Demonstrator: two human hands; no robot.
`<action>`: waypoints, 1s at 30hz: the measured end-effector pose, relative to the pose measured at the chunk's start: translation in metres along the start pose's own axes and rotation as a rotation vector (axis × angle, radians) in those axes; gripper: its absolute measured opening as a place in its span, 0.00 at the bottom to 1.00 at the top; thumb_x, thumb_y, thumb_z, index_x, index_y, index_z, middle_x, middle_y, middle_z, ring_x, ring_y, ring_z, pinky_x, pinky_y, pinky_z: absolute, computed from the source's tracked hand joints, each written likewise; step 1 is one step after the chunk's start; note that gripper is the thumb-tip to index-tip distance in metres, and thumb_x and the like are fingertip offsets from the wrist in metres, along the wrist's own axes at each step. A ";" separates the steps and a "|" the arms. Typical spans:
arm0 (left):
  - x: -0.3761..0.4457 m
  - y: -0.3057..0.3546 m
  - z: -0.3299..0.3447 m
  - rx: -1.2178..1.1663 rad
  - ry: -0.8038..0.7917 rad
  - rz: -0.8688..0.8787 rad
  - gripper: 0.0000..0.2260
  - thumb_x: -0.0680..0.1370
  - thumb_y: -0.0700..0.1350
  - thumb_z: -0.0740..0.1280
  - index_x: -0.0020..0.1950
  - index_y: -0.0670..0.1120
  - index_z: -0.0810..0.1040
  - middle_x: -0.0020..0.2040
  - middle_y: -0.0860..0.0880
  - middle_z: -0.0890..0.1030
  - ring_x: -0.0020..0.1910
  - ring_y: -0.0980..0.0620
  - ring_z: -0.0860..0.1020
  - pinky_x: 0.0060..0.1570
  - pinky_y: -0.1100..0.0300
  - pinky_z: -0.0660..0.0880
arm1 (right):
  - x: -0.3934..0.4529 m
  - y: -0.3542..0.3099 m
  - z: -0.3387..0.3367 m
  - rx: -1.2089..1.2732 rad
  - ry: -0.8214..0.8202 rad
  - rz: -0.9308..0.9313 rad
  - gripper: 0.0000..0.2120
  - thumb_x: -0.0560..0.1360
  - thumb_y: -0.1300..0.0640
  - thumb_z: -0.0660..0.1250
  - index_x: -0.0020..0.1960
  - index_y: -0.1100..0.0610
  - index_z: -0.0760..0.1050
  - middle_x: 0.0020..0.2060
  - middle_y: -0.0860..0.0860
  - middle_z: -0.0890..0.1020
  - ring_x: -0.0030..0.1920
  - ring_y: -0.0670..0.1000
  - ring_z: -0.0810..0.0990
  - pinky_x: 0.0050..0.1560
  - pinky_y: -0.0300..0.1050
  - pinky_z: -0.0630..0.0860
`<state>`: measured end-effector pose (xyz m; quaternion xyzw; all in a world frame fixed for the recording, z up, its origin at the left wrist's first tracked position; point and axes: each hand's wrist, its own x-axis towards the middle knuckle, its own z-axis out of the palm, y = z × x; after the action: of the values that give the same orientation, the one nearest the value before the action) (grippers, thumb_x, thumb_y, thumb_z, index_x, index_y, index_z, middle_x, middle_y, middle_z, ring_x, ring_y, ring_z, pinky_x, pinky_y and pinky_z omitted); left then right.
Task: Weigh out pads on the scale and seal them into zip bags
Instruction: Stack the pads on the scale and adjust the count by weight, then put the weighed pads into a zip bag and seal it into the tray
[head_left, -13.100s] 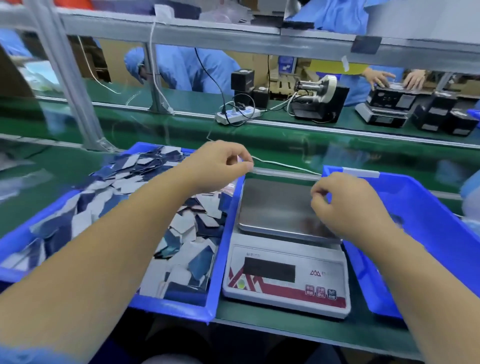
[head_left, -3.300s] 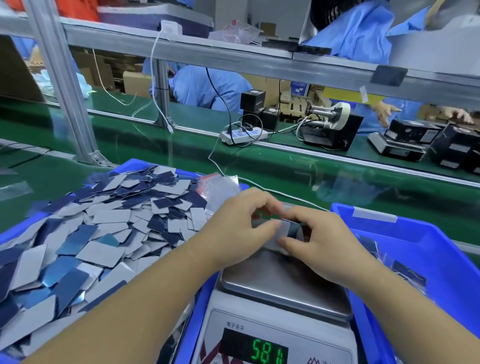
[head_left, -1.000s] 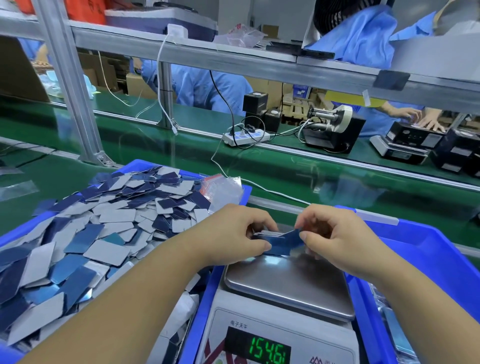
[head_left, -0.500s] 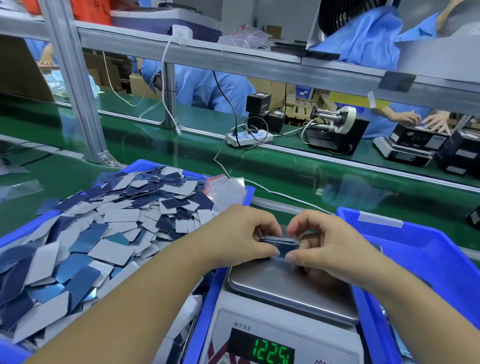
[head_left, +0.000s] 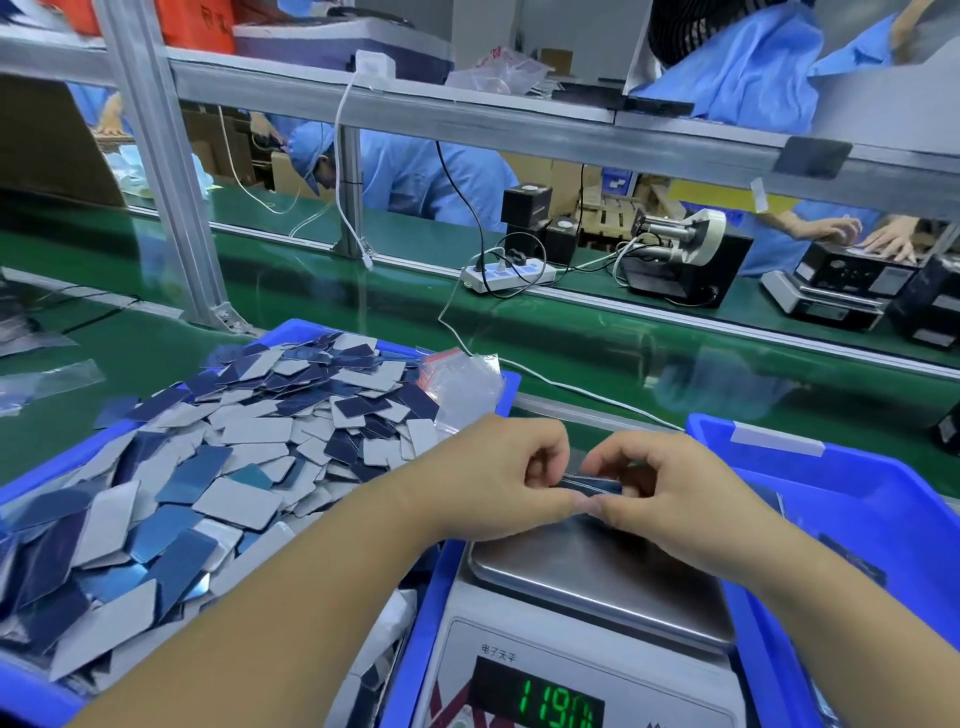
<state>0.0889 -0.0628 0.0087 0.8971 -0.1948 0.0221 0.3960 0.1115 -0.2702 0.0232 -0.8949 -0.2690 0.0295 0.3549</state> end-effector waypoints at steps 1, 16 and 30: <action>0.000 0.000 0.001 0.009 0.001 0.013 0.13 0.74 0.53 0.74 0.39 0.52 0.71 0.32 0.56 0.73 0.31 0.59 0.68 0.34 0.62 0.70 | 0.000 -0.001 0.001 -0.011 -0.002 -0.011 0.10 0.69 0.58 0.77 0.43 0.45 0.80 0.24 0.40 0.76 0.25 0.41 0.71 0.29 0.30 0.67; 0.015 -0.075 -0.020 0.505 0.337 -0.649 0.14 0.77 0.57 0.65 0.56 0.50 0.78 0.54 0.49 0.81 0.54 0.44 0.76 0.49 0.52 0.75 | 0.000 0.001 0.001 -0.129 -0.019 0.009 0.10 0.72 0.59 0.72 0.42 0.45 0.76 0.32 0.36 0.79 0.28 0.41 0.74 0.33 0.31 0.70; 0.014 -0.046 -0.028 -0.107 0.666 -0.373 0.05 0.74 0.46 0.67 0.38 0.53 0.76 0.37 0.56 0.79 0.38 0.55 0.77 0.34 0.57 0.75 | 0.001 0.003 -0.001 -0.096 0.023 0.089 0.07 0.73 0.60 0.71 0.42 0.47 0.78 0.34 0.40 0.81 0.28 0.42 0.74 0.31 0.33 0.70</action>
<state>0.1218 -0.0195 -0.0018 0.8389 0.1103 0.2297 0.4809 0.1140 -0.2714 0.0221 -0.9223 -0.2259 0.0220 0.3128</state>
